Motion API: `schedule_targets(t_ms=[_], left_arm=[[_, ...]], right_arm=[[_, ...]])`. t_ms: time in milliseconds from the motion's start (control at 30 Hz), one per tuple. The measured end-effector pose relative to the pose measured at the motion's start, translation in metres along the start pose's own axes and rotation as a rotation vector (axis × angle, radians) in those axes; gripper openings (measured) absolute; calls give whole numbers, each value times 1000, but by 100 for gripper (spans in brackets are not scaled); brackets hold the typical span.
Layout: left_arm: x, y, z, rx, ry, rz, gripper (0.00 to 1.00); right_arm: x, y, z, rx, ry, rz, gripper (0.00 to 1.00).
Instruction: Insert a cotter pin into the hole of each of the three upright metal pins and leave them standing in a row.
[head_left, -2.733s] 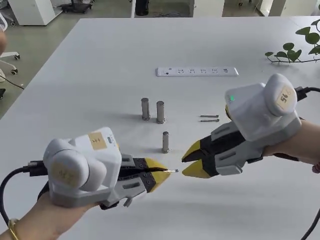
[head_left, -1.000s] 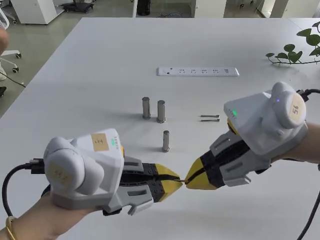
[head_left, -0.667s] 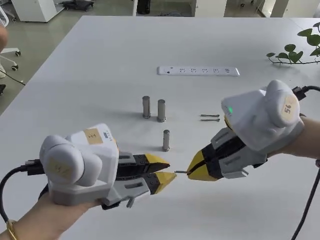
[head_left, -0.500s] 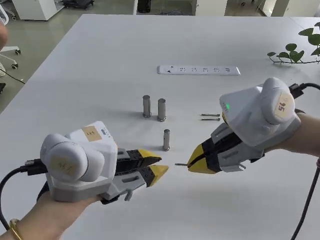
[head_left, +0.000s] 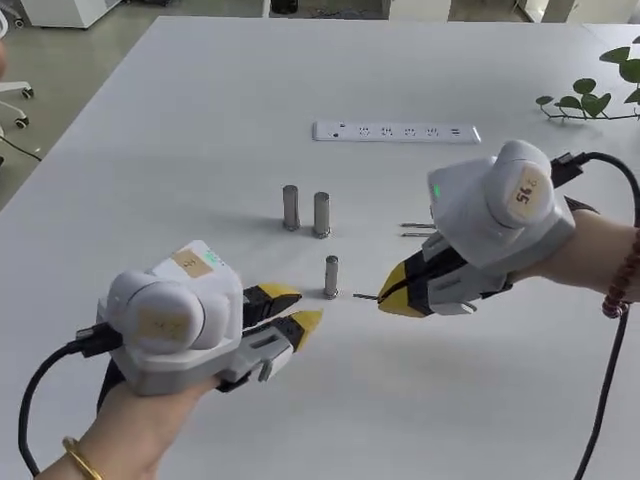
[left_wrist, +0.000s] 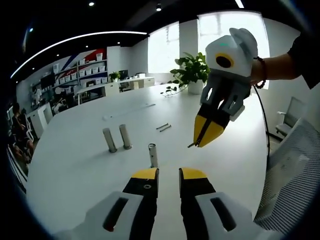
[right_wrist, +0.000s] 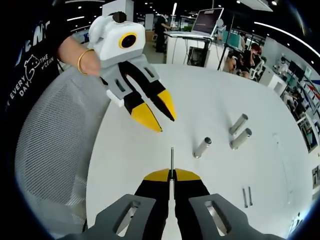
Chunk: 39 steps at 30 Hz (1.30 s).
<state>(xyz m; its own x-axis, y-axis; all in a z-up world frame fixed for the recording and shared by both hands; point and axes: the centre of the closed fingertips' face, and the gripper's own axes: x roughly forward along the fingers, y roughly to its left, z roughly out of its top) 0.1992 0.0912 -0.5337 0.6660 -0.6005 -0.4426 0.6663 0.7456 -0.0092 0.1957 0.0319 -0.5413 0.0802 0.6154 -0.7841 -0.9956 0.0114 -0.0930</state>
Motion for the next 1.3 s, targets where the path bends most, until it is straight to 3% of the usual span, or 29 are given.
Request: schedule_targets(t_ms=[300, 833, 1300], left_arm=[[21, 13, -3, -31, 16, 38, 15], [61, 27, -13, 1, 50, 47, 15], [79, 30, -19, -27, 62, 43, 15]], right_arm=[[9, -18, -6, 28, 35, -26, 0], [23, -43, -14, 47, 62, -38, 0], [30, -55, -9, 53, 39, -35, 0]])
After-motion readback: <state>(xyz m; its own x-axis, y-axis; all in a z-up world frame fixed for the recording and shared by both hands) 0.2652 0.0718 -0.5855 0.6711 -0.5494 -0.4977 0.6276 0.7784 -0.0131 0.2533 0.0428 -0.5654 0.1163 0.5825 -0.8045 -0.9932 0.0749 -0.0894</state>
